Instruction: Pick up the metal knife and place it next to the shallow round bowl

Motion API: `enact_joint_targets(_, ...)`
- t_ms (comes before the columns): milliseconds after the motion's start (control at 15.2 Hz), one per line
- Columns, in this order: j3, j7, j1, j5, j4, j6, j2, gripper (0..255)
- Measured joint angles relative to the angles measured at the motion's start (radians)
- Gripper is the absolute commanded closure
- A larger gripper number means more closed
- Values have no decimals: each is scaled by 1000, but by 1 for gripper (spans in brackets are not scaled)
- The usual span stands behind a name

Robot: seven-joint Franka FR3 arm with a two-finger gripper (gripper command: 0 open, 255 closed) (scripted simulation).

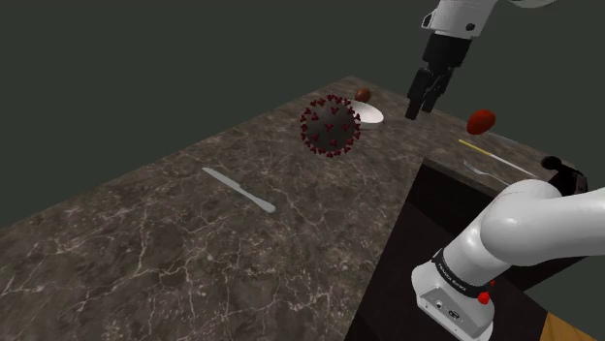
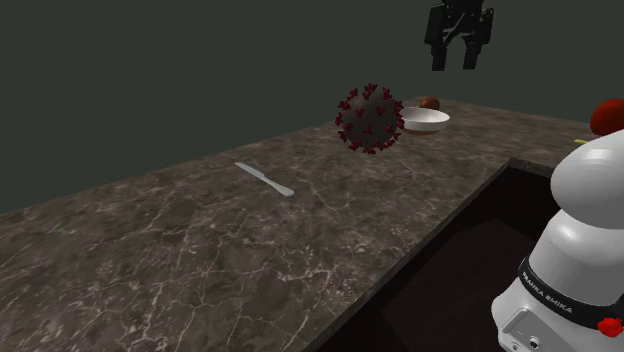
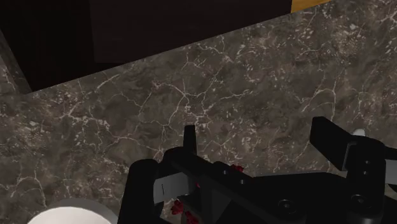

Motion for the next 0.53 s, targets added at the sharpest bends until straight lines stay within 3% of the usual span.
enact_joint_targets(132,8,5,4,5,-4,12,6,0)
enact_joint_targets(528,103,68,42,56,-26,163,113,0)
